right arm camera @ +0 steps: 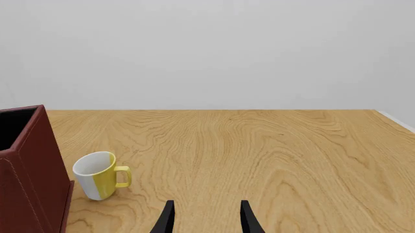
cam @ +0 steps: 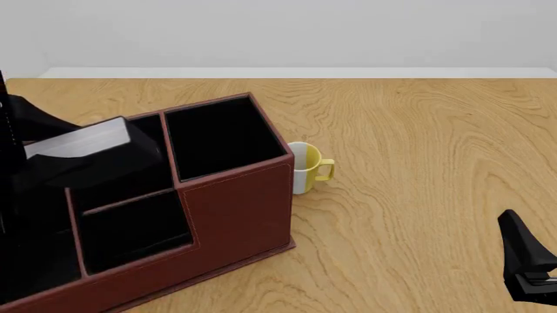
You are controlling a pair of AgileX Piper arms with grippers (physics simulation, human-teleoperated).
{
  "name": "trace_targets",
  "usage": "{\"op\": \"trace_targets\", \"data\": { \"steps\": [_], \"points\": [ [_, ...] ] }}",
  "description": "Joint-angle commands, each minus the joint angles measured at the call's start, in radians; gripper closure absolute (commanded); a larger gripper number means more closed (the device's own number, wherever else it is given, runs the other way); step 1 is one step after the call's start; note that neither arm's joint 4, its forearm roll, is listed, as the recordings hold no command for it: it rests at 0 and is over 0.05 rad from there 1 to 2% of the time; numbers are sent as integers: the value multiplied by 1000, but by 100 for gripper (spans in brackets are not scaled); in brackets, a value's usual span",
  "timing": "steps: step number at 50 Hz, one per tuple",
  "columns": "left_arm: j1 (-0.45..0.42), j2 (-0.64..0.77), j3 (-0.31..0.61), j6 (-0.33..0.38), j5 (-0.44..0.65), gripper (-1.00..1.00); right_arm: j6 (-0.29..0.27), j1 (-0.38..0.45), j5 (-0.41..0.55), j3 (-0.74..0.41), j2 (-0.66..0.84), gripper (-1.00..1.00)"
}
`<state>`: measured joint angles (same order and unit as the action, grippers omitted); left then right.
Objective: Pick up the book and place it in the front compartment of the caddy.
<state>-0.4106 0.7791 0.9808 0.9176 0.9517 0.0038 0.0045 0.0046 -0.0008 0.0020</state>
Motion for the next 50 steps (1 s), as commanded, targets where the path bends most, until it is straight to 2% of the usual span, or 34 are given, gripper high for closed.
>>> {"op": "trace_targets", "data": {
  "steps": [1,24,50],
  "points": [
    [-15,1,9,1,-11,100,0,0,0,0,0,-100],
    [-26,-6,-43,-4,-24,100,0,0,0,0,0,-100],
    [-1,-19,-118,11,-87,100,0,0,0,0,0,-100]
  ]
}}
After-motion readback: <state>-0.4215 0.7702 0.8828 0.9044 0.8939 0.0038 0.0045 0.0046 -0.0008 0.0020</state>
